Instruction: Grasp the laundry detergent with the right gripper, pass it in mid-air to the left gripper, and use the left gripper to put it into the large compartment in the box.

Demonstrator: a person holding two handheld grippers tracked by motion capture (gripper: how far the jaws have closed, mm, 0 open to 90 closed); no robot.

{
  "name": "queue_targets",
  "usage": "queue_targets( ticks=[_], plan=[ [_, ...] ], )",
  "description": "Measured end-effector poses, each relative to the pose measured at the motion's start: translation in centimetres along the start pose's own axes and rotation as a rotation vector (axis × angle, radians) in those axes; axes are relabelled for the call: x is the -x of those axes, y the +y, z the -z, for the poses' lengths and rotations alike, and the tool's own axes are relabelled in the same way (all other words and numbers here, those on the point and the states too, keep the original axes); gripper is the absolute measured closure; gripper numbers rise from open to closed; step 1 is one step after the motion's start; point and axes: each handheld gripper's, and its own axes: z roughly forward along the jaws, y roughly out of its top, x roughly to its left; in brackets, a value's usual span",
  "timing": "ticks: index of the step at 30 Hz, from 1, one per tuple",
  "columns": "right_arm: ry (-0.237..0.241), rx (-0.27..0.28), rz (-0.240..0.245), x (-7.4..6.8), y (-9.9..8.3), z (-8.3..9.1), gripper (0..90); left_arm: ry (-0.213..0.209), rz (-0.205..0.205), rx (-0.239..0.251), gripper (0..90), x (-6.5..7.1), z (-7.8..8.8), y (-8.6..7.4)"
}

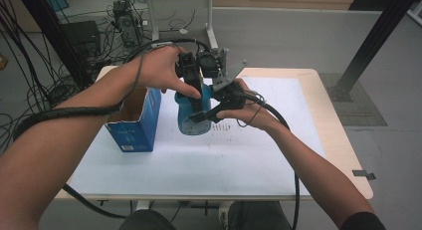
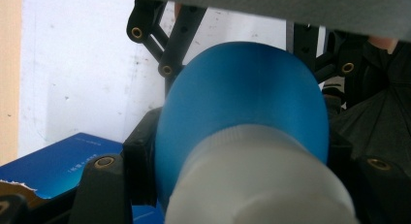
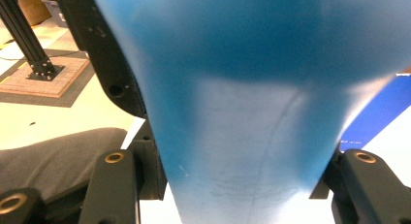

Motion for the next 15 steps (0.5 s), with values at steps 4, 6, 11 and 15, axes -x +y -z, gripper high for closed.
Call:
queue_targets(
  ticks=[4,6,11,15],
  plan=[
    [0.002,-0.002,0.000,0.03,-0.01,-0.05,42.2,-0.001,0.003,0.001,37.2,-0.05,-0.03,-0.08],
    [0.002,-0.001,0.001,0.06,0.00,-0.06,42.2,0.000,0.003,0.001,37.2,-0.06,-0.02,-0.08],
    [0.000,0.001,0.000,0.09,0.00,-0.06,42.1,0.001,0.000,0.000,37.1,-0.10,0.00,-0.05],
    [0.000,0.001,0.002,0.08,-0.01,-0.04,42.0,0.000,0.001,0.002,37.1,-0.08,-0.01,-0.04]
  ],
)
